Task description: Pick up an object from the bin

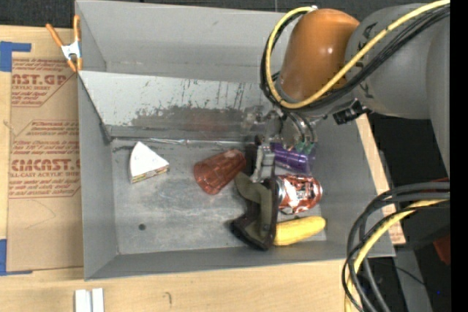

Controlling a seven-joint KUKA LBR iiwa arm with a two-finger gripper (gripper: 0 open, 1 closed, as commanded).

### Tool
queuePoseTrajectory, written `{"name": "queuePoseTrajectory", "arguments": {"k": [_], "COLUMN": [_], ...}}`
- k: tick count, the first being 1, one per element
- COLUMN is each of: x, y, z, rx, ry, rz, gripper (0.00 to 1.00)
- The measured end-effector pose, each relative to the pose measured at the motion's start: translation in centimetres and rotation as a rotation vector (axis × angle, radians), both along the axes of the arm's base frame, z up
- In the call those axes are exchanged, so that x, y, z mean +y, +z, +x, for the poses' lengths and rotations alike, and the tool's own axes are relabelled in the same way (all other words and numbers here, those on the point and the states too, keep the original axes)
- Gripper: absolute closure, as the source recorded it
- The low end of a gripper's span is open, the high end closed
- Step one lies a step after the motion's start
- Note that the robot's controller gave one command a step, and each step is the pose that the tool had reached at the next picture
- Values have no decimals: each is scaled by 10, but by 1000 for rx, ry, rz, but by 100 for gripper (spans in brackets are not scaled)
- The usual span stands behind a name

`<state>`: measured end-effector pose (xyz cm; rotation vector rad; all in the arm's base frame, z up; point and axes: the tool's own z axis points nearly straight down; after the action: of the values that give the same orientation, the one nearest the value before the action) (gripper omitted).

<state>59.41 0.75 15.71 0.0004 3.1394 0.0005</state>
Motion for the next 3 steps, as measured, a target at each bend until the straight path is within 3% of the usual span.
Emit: {"name": "queuePoseTrajectory", "arguments": {"k": [1,2,3], "x": [-30,4,-14], "y": [-34,-27,-27], "z": [-25,-14,-22], "rx": [1,0,0], "ry": [-260,51,53], "rz": [1,-1,1], "gripper": [0,0,0]}}
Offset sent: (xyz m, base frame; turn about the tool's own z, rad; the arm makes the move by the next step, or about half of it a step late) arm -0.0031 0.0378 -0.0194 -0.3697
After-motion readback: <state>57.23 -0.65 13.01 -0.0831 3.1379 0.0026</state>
